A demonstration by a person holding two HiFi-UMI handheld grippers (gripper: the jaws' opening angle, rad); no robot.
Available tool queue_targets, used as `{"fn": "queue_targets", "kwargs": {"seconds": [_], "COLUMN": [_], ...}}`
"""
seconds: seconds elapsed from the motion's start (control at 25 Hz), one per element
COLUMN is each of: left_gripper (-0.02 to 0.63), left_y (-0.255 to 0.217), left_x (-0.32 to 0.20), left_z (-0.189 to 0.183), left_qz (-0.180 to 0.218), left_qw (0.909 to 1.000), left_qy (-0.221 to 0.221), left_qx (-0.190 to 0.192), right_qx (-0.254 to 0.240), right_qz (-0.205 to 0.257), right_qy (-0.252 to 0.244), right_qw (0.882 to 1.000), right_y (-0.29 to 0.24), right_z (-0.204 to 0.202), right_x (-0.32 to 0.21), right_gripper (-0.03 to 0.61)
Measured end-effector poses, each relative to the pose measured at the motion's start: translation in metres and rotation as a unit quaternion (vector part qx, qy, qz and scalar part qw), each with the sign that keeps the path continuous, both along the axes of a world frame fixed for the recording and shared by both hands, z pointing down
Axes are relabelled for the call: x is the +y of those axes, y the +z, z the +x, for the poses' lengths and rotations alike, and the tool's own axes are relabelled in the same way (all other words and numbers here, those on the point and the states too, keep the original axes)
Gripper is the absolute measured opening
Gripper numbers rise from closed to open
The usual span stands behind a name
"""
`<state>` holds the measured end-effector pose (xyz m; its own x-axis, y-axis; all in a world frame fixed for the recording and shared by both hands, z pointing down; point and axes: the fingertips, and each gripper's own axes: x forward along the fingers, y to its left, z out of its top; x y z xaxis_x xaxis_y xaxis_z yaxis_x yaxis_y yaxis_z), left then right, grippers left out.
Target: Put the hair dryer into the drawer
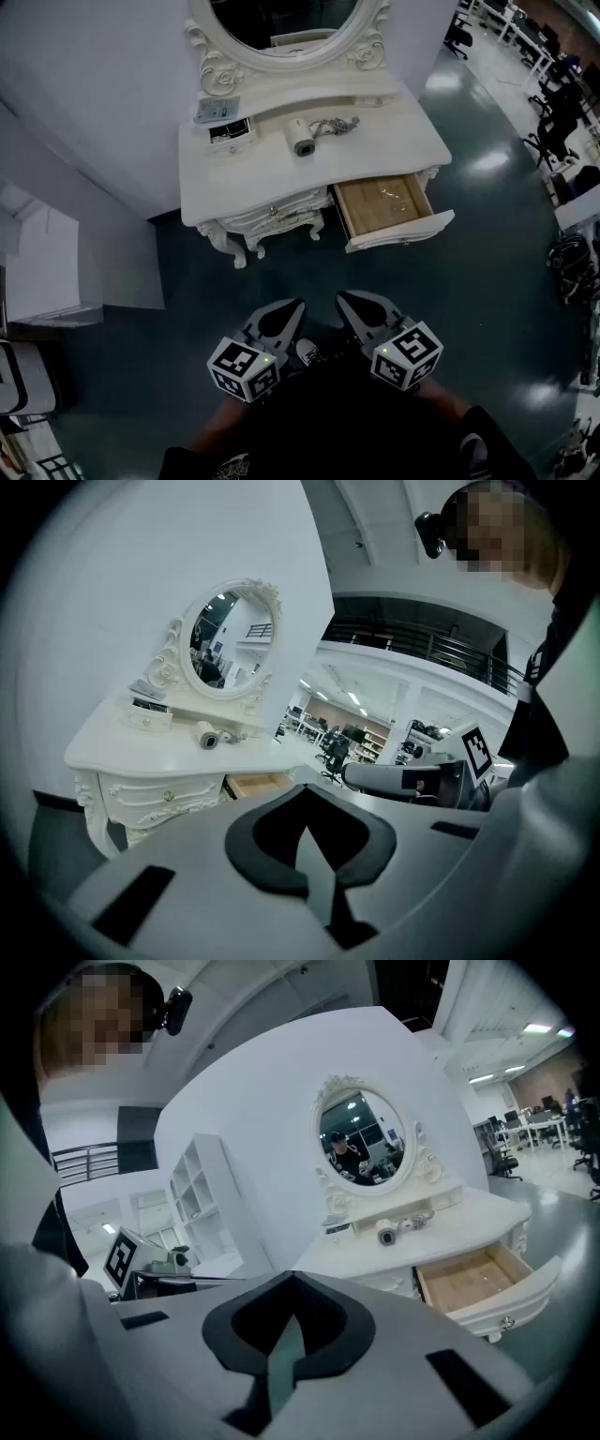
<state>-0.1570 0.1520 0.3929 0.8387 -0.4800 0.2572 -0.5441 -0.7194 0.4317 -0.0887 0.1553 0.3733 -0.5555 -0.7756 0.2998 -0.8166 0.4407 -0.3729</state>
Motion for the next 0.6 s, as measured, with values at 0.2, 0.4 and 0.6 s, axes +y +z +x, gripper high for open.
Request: {"fn": "queue_targets", "kwargs": {"seconds": [0.2,0.4,0.6], "left_gripper": [0.003,0.003,0.003], "left_y": [0.0007,0.0008,0.0003], "left_x": [0.0005,0.0009,0.0010], "left_z": [-0.0033,-0.0057,-0.0048], "left_qz": [0.000,-0.002,-0.003], "left_qw": [1.0000,1.0000,1.0000], "left_qy": [-0.002,-0.005,-0.006], "left_qx": [0.000,0.004,0.004], "right_qx": [0.000,-0.017,-0.016], "right_qz": [-0.001,0.001,0.003], "right_qy": [-0.002,-0.001,-0.002], "right_qw": [1.000,1.000,1.000], "right_y": [0.0018,-0.0008,-0.0017], "right_z": [-0.0037,-0.0045,-0.0043], "right_x": [0.0002,-0.0016,-0.0009], "right_gripper": [0.029,0.029,0.029]}}
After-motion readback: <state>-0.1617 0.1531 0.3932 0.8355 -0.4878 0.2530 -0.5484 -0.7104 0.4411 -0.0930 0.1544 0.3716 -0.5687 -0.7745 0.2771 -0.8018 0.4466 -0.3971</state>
